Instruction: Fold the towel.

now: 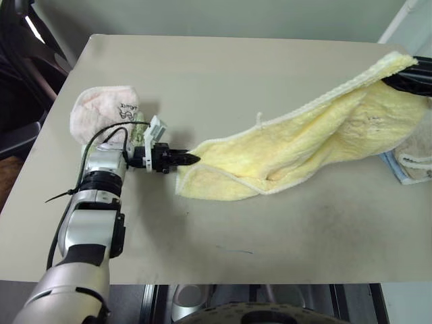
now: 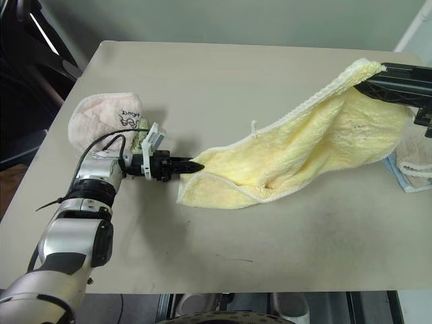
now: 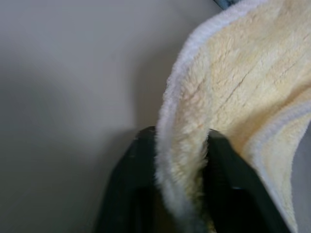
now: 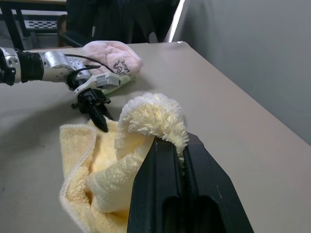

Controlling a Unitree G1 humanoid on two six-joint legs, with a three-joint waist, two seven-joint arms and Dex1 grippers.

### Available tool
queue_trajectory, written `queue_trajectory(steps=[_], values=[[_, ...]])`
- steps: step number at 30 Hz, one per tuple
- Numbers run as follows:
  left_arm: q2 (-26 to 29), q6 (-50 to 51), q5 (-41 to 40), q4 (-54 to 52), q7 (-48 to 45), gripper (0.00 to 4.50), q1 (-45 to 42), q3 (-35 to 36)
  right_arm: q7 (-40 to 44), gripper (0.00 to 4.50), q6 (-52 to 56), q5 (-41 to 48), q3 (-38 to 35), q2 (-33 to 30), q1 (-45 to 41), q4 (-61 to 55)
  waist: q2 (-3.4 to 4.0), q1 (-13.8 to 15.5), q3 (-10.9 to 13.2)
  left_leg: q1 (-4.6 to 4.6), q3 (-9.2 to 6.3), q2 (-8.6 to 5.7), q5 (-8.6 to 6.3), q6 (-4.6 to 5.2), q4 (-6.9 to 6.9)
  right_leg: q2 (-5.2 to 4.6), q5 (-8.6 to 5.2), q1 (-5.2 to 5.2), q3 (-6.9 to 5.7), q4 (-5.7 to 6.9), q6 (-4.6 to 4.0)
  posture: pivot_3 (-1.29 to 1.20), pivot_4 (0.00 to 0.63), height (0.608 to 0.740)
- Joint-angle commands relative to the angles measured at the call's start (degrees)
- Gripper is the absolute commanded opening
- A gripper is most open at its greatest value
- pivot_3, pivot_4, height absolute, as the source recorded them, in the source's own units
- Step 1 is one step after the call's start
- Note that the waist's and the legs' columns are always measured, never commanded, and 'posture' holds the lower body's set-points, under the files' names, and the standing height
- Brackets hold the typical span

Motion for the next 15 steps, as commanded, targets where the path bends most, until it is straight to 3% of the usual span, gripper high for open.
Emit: queue_trajectory(steps=[1,15], values=[[0.5,0.9,-0.8,-0.2,-1.2,0.04,0.0,0.7,-0.3,0.0,-0.9,0.5,-2.3,-0.6,0.1,-1.1,0.0,0.0,0.0,0.0,0.0,0.0,0.0,0.0,0.0,0.0,0.0,0.0,0.0,0.0,0.0,0.0,0.15,0.733],[0.8,-0.5,-5.0,-3.8,3.8,0.04,-3.3,7.2,-0.3,0.0,-3.8,-2.1,-4.6,0.1,4.4,-0.3,-0.01,0.0,0.0,-0.04,0.01,0.0,0.02,0.0,0.04,0.0,0.0,-0.02,-0.01,0.0,0.01,0.0,0.15,0.733]])
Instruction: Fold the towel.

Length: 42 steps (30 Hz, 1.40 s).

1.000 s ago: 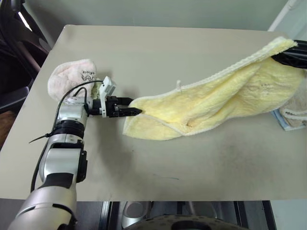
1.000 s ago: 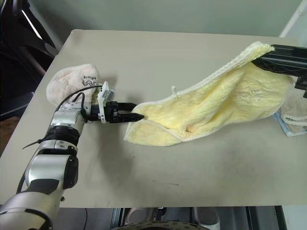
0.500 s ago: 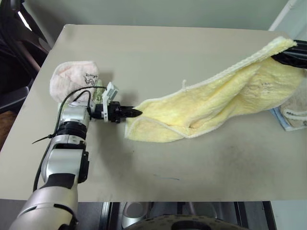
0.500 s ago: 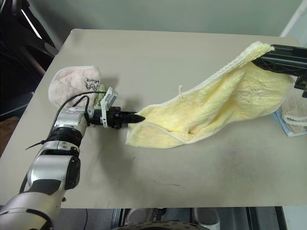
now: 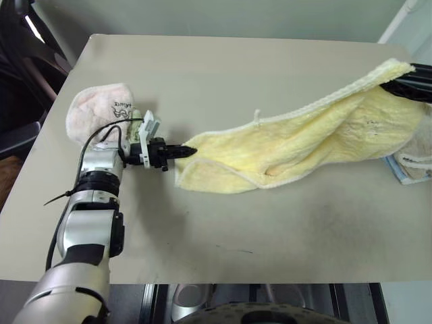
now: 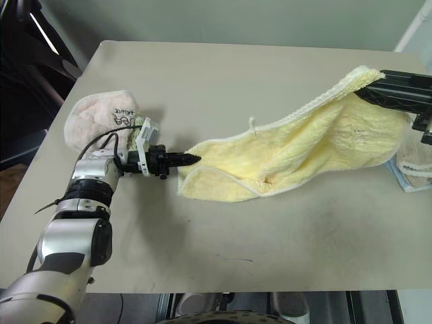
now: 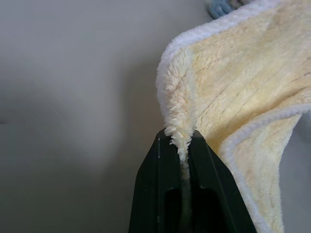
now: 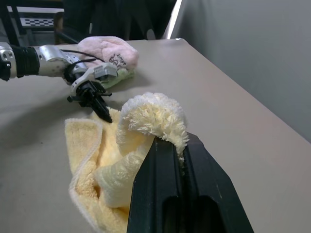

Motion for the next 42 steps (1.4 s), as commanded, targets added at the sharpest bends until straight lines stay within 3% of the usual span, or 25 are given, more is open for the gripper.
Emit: queue_trajectory(steps=[1,8,15,20,24,30,33,36,42], values=[[0.3,1.7,-3.3,-4.6,1.4,0.04,-2.9,2.9,0.0,0.0,-1.8,-0.8,-2.8,-0.3,0.3,0.2,-0.01,0.0,0.0,-0.01,0.0,0.0,0.0,0.0,0.01,0.0,0.0,-0.01,0.0,0.0,0.0,0.0,0.15,0.733],[-3.4,0.3,-7.2,-12.5,8.6,0.04,-5.5,6.3,-0.6,0.0,-4.3,-3.6,-1.6,0.0,0.9,1.8,-0.02,0.0,0.0,-0.06,0.02,-0.01,0.02,0.02,0.02,-0.01,0.02,-0.01,0.0,-0.02,0.04,0.0,0.15,0.733],[-5.9,-11.0,-5.5,-6.7,20.2,0.04,-12.8,8.1,-6.9,0.0,-12.9,-14.1,5.6,4.6,-3.8,8.3,-0.04,-0.2,0.0,-0.04,0.04,0.01,0.05,0.06,0.05,-0.03,0.11,-0.01,0.01,0.0,0.13,0.0,0.15,0.733],[-6.0,-22.8,-1.8,5.6,29.9,0.04,-20.4,8.1,-10.7,0.0,-21.7,-24.8,13.5,10.5,-10.9,19.2,-0.03,-0.6,0.0,-0.04,0.05,0.0,0.13,0.19,0.05,-0.06,0.31,-0.01,0.03,-0.02,0.2,0.0,0.15,0.733],[-5.3,-30.4,0.2,12.4,37.9,0.04,-26.3,9.2,-16.0,0.0,-31.6,-38.3,21.9,15.2,-19.1,35.7,-0.04,-0.8,0.1,-0.1,0.06,-0.01,0.15,0.23,0.06,-0.09,0.42,-0.09,0.02,-0.03,0.19,0.0,0.15,0.733],[-0.8,-39.7,8.1,17.0,45.3,0.04,-29.2,5.6,-22.3,0.0,-47.5,-47.3,24.4,21.8,-32.3,62.2,0.05,-1.0,0.1,-0.66,0.09,-0.01,0.24,0.1,-0.06,-0.09,0.54,-0.78,0.03,-0.01,0.1,0.0,0.15,0.733],[0.8,-42.1,9.9,17.7,45.5,0.04,-29.1,5.0,-21.5,0.0,-54.3,-47.7,23.6,23.1,-34.4,68.1,0.06,-0.8,0.1,-1.01,0.07,0.01,0.28,0.01,-0.14,-0.08,0.53,-1.17,-0.03,0.0,0.03,0.0,0.15,0.733],[2.8,-44.9,10.0,17.3,38.7,0.04,-26.7,4.9,-16.4,0.0,-59.0,-42.4,19.9,25.0,-31.6,64.9,0.06,-0.8,0.1,-1.71,0.05,0.0,0.33,-0.07,-0.05,-0.08,0.56,-1.71,-0.08,-0.05,0.0,0.0,0.15,0.733],[5.4,-44.2,7.4,14.7,20.2,0.04,-20.3,5.1,-3.2,0.0,-52.1,-31.5,16.1,23.8,-13.2,40.3,0.06,-0.2,0.1,-1.85,-0.03,0.0,0.28,-0.12,-0.12,-0.09,0.55,-1.69,-0.17,-0.12,0.0,0.0,0.15,0.733]])
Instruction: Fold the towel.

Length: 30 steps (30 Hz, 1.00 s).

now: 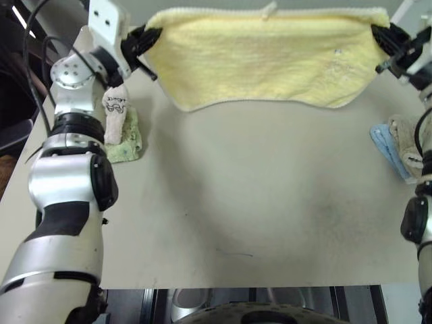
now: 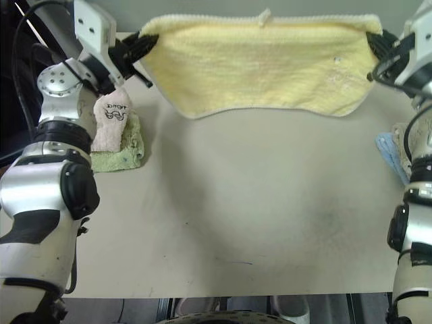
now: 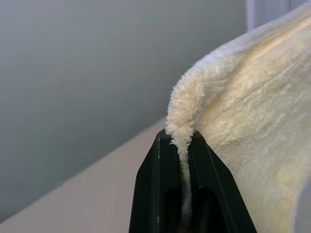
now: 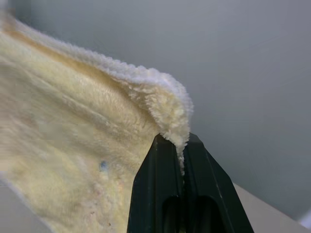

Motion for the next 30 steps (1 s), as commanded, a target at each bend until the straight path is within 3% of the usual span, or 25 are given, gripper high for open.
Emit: queue_trajectory(steps=[1,3,7,14,18,23,30], values=[[2.0,0.8,-3.0,-4.1,-12.0,0.04,2.9,1.1,7.3,0.0,6.8,8.2,-3.9,-3.4,10.2,-17.6,0.01,0.4,0.0,-0.04,-0.06,0.01,-0.01,-0.01,0.05,-0.01,0.0,0.01,-0.05,0.0,0.0,0.0,0.15,0.733],[2.8,4.3,-6.1,-7.3,-20.3,0.04,4.7,2.0,10.4,0.0,12.6,13.0,-6.5,-5.7,20.1,-28.5,0.0,0.7,0.0,-0.09,-0.05,0.0,-0.02,-0.02,0.13,0.0,0.0,0.01,-0.06,-0.01,0.0,0.0,0.15,0.733],[4.3,12.8,-9.5,-14.5,-27.2,0.04,7.7,1.9,9.9,0.0,20.4,18.7,-10.9,-7.3,30.9,-40.3,-0.01,0.7,0.0,-0.11,-0.02,0.01,0.01,-0.04,0.38,-0.01,0.03,0.03,-0.09,0.05,-0.03,0.0,0.15,0.733],[10.0,31.8,-13.6,-36.2,-35.9,0.04,20.8,-1.5,8.8,0.0,25.8,22.3,-17.3,-7.2,42.4,-50.0,-0.03,-0.6,0.0,1.26,0.03,0.03,-0.03,0.22,0.15,0.01,0.19,1.16,-0.02,0.12,-0.38,0.0,0.15,0.733],[15.2,42.6,-16.2,-47.6,-37.9,0.04,29.5,-3.2,8.7,0.0,24.7,20.3,-20.0,-5.5,51.2,-53.9,-0.04,-0.9,0.0,1.35,-0.07,0.05,0.1,0.64,0.17,0.08,0.35,1.24,-0.02,0.15,-0.85,0.0,0.15,0.733],[20.1,47.8,-18.5,-55.4,-37.7,0.04,37.7,-3.7,7.8,0.0,23.3,19.0,-21.5,-2.7,59.6,-58.6,-0.06,-1.0,0.0,1.61,-0.16,0.09,0.13,0.54,0.1,0.19,0.41,1.4,0.04,0.18,-0.99,0.0,0.15,0.733],[23.7,45.8,-18.7,-58.4,-37.6,0.04,46.2,-4.2,8.5,0.0,20.4,16.0,-22.1,-0.4,68.8,-61.9,-0.11,-0.9,0.0,1.7,-0.32,0.09,-0.13,0.12,0.09,0.35,0.31,1.39,0.15,0.17,-1.12,0.0,0.15,0.733]])
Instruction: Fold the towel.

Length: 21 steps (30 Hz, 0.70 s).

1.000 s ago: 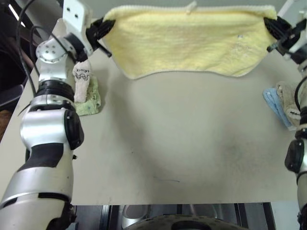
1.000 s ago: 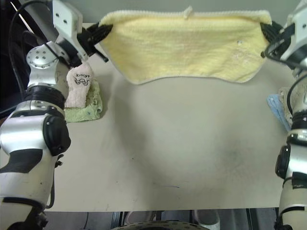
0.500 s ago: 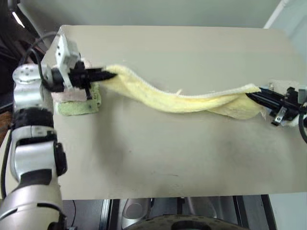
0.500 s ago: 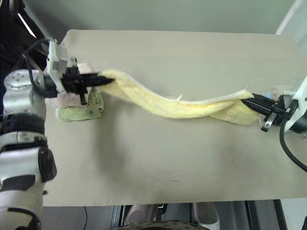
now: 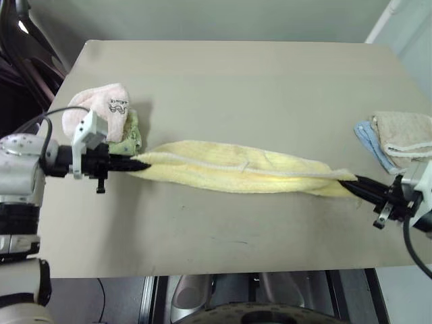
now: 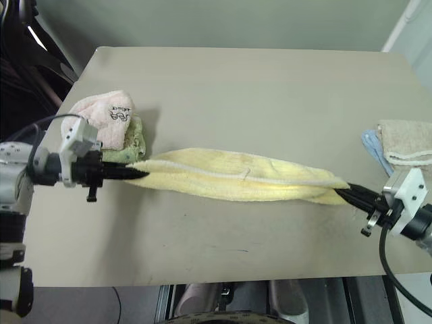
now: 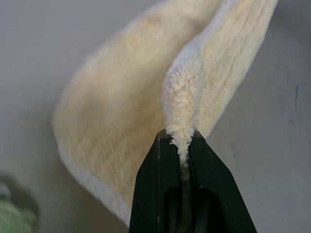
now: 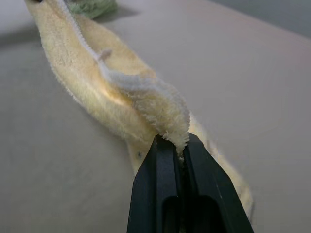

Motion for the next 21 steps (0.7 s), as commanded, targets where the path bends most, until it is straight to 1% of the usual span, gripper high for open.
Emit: queue_trajectory(steps=[1,4,7,11,15,17,19,21], values=[[1.6,0.2,-1.7,-3.6,-2.5,0.04,1.6,0.8,0.9,0.0,-3.2,-1.8,-2.4,0.1,2.3,-2.1,-0.01,0.0,0.0,-0.03,0.0,0.0,-0.04,-0.07,0.0,0.0,-0.01,-0.03,0.0,0.01,-0.01,0.0,0.15,0.733],[1.9,0.7,-2.6,-5.8,-2.5,0.04,5.0,0.7,2.1,0.0,-5.5,-3.8,-2.5,0.0,5.4,-1.2,-0.03,0.0,0.0,-0.13,-0.01,0.0,-0.16,-0.24,-0.01,0.02,-0.06,-0.14,0.01,0.0,-0.04,0.0,0.15,0.733],[2.3,0.2,-2.6,-5.3,-2.3,0.04,6.1,0.5,2.9,0.0,-7.2,-5.5,-3.1,-0.3,7.5,0.6,-0.08,0.0,-0.1,-0.24,-0.02,0.04,-0.24,-0.31,-0.02,0.08,-0.12,-0.26,0.02,0.0,-0.08,0.0,0.15,0.733],[4.0,-1.2,-3.9,-4.2,-3.1,0.04,8.5,0.1,5.2,0.0,-8.5,-5.0,-6.9,-0.8,10.2,2.5,-0.1,0.0,-0.1,-0.35,-0.02,0.09,-0.27,-0.37,-0.03,0.13,-0.13,-0.38,0.03,0.01,-0.11,0.0,0.15,0.733],[4.6,-6.8,-3.4,0.0,-3.1,0.04,9.7,-1.7,6.8,0.0,-9.2,-5.9,-7.6,-1.6,11.1,3.6,-0.11,0.0,-0.1,-0.34,-0.02,0.14,-0.44,-0.66,-0.03,0.18,-0.13,-0.38,0.04,0.01,-0.15,0.0,0.15,0.733],[3.4,-10.8,-2.0,3.3,-2.9,0.04,8.9,-1.9,6.2,0.0,-9.0,-6.1,-6.6,-1.6,9.9,4.3,-0.14,0.0,-0.1,-0.33,-0.02,0.22,-0.52,-0.8,-0.03,0.24,-0.12,-0.39,0.03,0.01,-0.19,0.0,0.15,0.733],[2.0,-13.4,-1.6,6.8,-1.9,0.04,7.3,-1.9,4.3,0.0,-8.6,-5.5,-5.5,-1.0,7.0,4.9,-0.14,0.0,-0.1,-0.32,-0.02,0.25,-0.53,-0.84,-0.03,0.27,-0.09,-0.4,0.03,0.03,-0.24,0.0,0.15,0.733],[-0.8,-17.1,-2.1,13.3,-0.7,0.04,4.5,-0.4,2.9,0.0,-8.3,-5.5,-4.6,-0.6,3.8,6.7,-0.14,0.0,-0.1,-0.31,-0.02,0.25,-0.47,-0.81,-0.02,0.27,-0.04,-0.39,0.03,0.05,-0.32,0.0,0.15,0.733]])
